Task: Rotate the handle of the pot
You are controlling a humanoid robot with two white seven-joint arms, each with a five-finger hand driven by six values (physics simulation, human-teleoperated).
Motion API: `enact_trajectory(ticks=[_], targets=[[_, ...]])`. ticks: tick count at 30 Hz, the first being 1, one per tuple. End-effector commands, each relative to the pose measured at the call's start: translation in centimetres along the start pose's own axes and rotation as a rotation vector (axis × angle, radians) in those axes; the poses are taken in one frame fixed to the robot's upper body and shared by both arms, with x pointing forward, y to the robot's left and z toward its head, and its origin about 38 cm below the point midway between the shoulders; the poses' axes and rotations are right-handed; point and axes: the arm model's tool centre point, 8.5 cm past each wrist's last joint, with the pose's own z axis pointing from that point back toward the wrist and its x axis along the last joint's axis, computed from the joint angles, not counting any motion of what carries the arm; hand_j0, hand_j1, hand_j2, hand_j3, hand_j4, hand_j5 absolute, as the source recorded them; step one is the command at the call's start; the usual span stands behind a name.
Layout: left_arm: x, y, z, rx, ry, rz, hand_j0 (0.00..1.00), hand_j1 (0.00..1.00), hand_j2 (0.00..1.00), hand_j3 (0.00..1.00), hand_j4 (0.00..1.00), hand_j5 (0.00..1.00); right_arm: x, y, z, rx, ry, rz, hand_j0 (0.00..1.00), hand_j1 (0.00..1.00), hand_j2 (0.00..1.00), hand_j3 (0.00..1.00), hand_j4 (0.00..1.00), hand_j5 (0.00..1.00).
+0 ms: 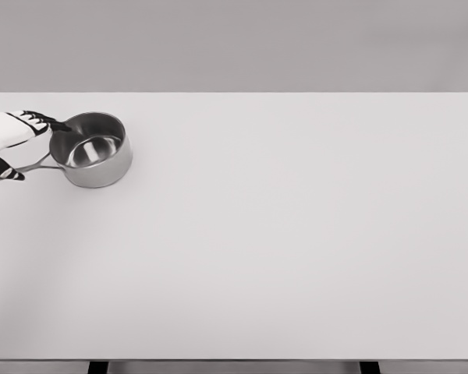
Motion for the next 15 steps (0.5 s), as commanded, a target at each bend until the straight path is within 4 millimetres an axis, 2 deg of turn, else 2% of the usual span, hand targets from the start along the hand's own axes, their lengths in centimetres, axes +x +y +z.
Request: enact_trajectory(ticks=[1, 15], targets=[[-0.3, 0.2, 0.3, 0.009, 0.01, 0.007, 1.0, 1.0, 1.0, 1.0, 1.0, 1.0, 0.0, 0.0, 0.0, 0.001, 0.0, 0.0, 1.0, 1.0, 1.0, 1.0, 1.0, 1.0], [-1.6, 0.4, 1.1, 0.032, 0.053, 0.029, 1.0, 1.0, 1.0, 1.0, 1.0, 1.0, 0.0, 0.0, 0.0, 0.0, 0.0, 0.0, 1.0, 1.0, 1.0, 1.0, 1.0, 1.0]])
